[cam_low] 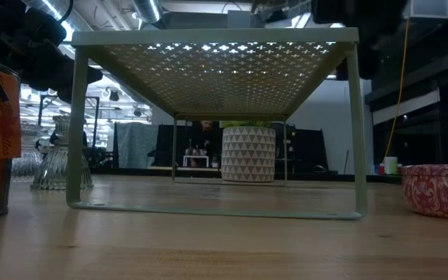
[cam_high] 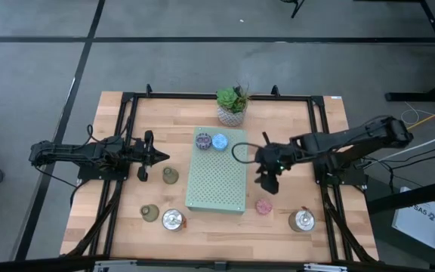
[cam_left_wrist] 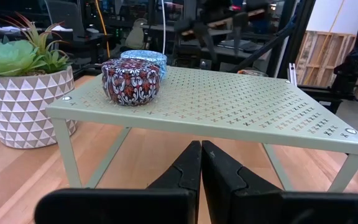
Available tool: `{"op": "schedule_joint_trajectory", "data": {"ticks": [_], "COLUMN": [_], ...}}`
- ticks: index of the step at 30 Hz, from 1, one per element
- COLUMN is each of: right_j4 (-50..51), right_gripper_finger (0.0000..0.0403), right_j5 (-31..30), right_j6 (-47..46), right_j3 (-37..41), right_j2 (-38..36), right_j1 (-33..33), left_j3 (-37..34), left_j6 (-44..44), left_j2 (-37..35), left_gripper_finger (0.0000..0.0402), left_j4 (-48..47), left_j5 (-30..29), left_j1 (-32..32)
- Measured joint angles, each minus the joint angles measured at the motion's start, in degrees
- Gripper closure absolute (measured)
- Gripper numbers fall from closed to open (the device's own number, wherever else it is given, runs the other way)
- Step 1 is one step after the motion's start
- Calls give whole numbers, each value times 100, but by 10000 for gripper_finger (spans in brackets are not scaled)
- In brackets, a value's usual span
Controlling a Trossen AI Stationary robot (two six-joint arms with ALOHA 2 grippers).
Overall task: Pick & Place candle stick holders
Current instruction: Put the pink patterned scented candle on the shelf
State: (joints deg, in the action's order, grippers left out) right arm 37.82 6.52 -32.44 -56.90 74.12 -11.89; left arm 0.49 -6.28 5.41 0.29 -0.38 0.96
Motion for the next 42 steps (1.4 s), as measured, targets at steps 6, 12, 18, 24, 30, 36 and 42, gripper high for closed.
{"op": "schedule_joint_trajectory", "data": {"ticks": [6, 12, 18, 24, 30, 36, 42], "right_j4": [191, 206, 104, 47, -11, -328, -635], "right_gripper_finger": [202, 202, 202, 202, 202, 202, 202], "right_j5": [15, 14, 14, 14, 266, 748, 750], "right_j6": [-648, -766, -764, -764, -558, 7, 78], "right_j3": [0, 0, 0, 0, 0, 0, 0], "right_j2": [9, 11, 11, 11, 11, 11, 13], "right_j1": [-563, -1049, -1267, -1267, -1263, -1269, -1269], "left_j3": [0, 0, 0, 0, 0, 0, 0], "left_j6": [0, -1, 0, 0, 0, 0, 0], "left_j2": [0, -1, -2, 0, 0, 0, -1], "left_gripper_finger": [395, 395, 395, 395, 395, 395, 395], "left_j4": [1, 0, 1, 0, 1, 1, 0], "left_j5": [0, 0, 0, 0, 0, 0, 0], "left_j1": [0, -1, 1, 0, 1, 1, 0]}}
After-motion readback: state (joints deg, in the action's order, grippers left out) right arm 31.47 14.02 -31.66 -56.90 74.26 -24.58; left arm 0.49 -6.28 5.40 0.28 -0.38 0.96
